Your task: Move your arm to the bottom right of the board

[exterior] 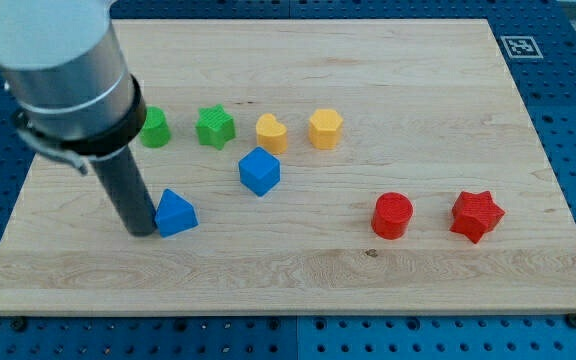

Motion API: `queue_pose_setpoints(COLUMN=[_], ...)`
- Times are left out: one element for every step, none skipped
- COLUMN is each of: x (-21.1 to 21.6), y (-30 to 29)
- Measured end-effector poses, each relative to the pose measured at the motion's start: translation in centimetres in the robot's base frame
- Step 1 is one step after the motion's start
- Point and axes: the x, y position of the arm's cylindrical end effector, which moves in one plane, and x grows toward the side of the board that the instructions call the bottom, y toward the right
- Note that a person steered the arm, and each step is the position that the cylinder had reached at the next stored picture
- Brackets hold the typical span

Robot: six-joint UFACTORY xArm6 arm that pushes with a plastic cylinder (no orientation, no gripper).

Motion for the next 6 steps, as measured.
queue_pose_setpoints(x=[3.7,5.9,5.9,5.9,5.9,4.3], y=[1.2,8.7,18.7,29.3,39.1,40.8])
